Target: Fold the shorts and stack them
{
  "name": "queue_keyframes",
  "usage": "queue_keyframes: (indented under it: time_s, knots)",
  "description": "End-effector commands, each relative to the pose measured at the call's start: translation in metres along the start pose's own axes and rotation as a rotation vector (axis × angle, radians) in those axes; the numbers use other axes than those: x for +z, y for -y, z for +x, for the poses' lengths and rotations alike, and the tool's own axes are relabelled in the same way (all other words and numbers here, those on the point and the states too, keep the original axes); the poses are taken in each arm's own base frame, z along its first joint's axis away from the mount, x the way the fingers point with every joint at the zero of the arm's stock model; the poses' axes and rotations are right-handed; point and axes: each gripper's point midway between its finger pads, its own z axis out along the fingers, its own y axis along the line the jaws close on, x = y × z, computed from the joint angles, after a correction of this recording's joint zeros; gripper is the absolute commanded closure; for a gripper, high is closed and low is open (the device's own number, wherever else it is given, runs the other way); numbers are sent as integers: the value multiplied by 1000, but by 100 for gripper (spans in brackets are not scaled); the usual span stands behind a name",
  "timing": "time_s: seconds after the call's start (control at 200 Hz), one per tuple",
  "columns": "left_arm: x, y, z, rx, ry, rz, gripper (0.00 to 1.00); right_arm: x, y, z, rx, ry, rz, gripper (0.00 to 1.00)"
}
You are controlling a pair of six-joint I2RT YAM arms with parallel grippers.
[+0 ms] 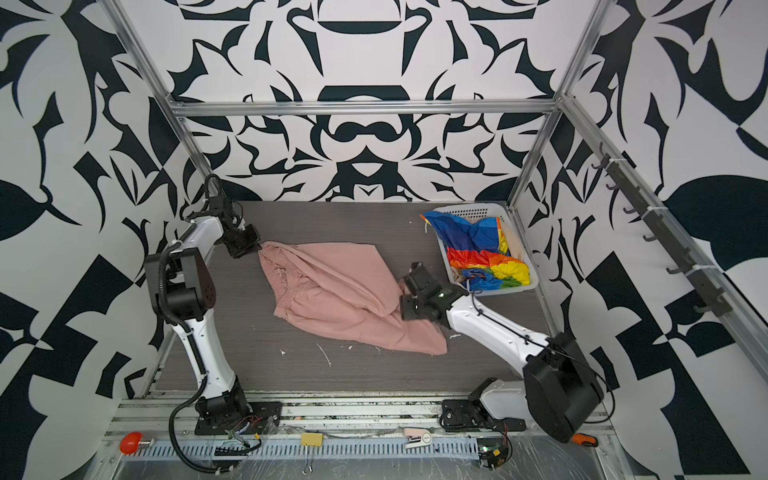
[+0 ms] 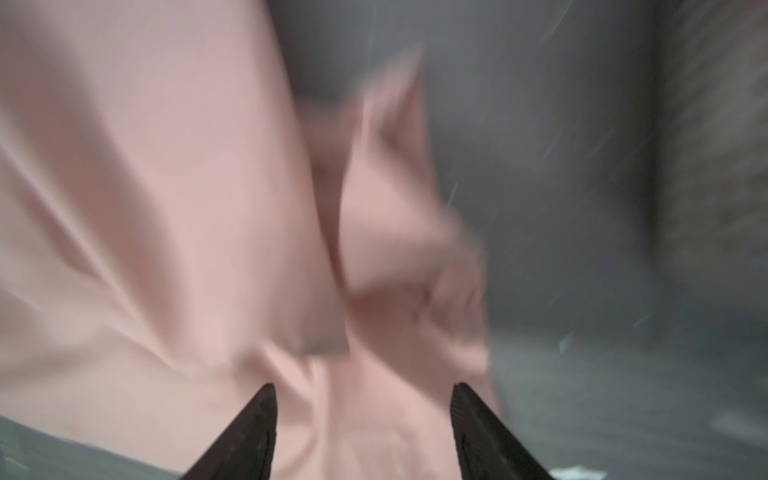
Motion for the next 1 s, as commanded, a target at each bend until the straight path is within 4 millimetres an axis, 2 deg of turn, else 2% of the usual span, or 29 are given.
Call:
queue_keyframes:
  time_s: [0.0,0.07,0.11,0.195,0.265,0.4,0.45,0.505,0.55,0.56,0.565,0.61,0.66,0.695,0.76,0.825,0.875,0.9,0.98,0.995]
  knots:
    - [-12,7,13,31,-15,-15,100,0,1,-72,18,83,-25,24]
    - [-13,15,19,68,-18,-21,100,18,-15,-101,22,81,-92,23]
    - [-12,20,22,94,-19,-28,100,36,-28,-116,15,65,-127,23]
    - [-11,25,28,116,-22,-31,100,68,-45,-134,11,29,-172,23]
    - [-14,27,30,118,-24,-18,100,98,-56,-140,20,-14,-209,23]
    - [-16,31,32,121,-19,-5,100,132,-83,-147,68,-59,-309,23]
    - [-16,31,33,121,-17,-4,100,140,-88,-146,72,-69,-313,28]
    - [-14,30,34,121,-21,-4,100,148,-90,-144,75,-76,-297,39]
    - [-13,31,35,121,-27,0,100,151,-87,-141,76,-89,-269,53]
    - [-13,31,35,121,-27,1,100,152,-87,-141,75,-92,-261,59]
    - [-13,31,36,120,-28,1,100,152,-87,-141,75,-92,-261,59]
    - [-12,33,35,120,-28,13,100,149,-84,-142,76,-93,-247,81]
    - [-12,34,35,117,-29,19,100,135,-82,-149,66,-60,-226,100]
    - [-12,33,34,112,-27,17,100,121,-80,-154,48,-23,-205,100]
    - [-15,30,31,103,-17,5,100,80,-83,-165,-29,64,-143,100]
    - [-18,24,28,87,-6,-7,100,40,-90,-160,-152,134,-49,100]
    - [-21,18,26,65,3,-20,100,21,-100,-142,-236,162,15,100]
    - [-23,14,24,52,9,-22,100,18,-104,-126,-267,154,32,100]
    - [-26,7,21,23,14,-23,100,26,-121,-61,-293,88,16,100]
    - [-26,6,21,20,14,-24,100,29,-124,-48,-301,71,11,96]
